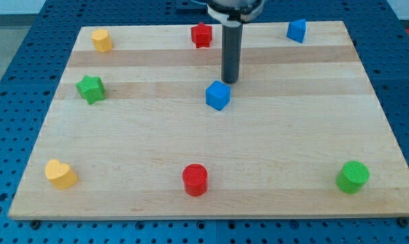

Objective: Push red star slightly down

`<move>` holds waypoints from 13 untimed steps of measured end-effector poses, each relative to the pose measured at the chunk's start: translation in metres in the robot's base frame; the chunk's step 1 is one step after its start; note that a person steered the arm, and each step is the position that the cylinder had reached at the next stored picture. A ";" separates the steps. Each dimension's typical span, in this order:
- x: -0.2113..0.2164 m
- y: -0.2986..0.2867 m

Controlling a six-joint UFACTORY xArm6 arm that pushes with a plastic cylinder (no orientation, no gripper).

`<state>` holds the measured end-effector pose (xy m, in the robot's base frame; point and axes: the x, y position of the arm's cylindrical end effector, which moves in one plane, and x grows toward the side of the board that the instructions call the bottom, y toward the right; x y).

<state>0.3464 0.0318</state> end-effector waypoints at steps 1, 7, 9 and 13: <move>-0.053 0.005; -0.149 -0.051; -0.130 -0.063; -0.104 -0.063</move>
<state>0.2429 -0.0314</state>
